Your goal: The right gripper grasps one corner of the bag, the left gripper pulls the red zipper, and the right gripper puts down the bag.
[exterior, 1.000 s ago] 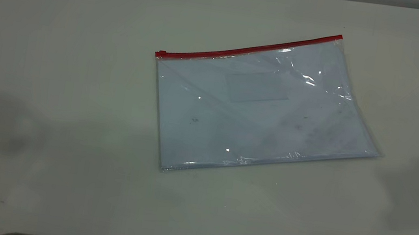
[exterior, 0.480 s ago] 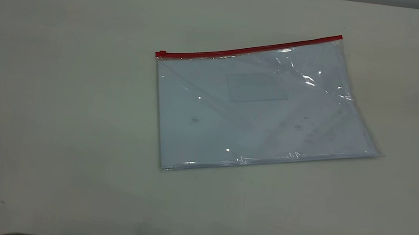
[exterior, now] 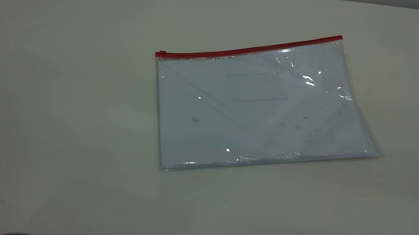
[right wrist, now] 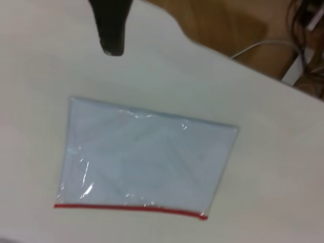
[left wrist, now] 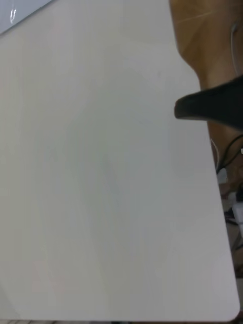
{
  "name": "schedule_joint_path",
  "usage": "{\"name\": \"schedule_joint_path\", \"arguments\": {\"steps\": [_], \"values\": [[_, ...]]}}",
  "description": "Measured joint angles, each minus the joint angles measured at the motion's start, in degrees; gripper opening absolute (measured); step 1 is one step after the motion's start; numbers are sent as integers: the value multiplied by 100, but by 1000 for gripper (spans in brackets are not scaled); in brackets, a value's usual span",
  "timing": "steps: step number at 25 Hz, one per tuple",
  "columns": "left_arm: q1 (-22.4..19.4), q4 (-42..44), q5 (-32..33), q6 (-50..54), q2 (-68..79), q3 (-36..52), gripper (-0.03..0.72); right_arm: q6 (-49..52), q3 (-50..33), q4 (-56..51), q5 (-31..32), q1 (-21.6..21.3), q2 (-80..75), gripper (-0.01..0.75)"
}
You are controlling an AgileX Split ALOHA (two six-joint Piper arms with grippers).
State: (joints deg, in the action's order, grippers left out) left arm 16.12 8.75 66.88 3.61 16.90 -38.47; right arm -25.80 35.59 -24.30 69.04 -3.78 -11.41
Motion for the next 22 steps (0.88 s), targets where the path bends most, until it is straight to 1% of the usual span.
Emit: {"name": "schedule_joint_path", "arguments": {"steps": [4, 10, 15, 22], "values": [[0, -101, 0, 0, -267, 269, 590, 259, -201, 468, -44, 212, 378, 592], [0, -120, 0, 0, -352, 489, 590, 1081, -253, 1654, -89, 501, 688, 592], [0, -232, 0, 0, -352, 748, 590, 1274, -613, 1787, -236, 501, 1016, 592], [0, -296, 0, -2, -352, 782, 590, 1297, -794, 1720, -347, 507, 1233, 592]]}}
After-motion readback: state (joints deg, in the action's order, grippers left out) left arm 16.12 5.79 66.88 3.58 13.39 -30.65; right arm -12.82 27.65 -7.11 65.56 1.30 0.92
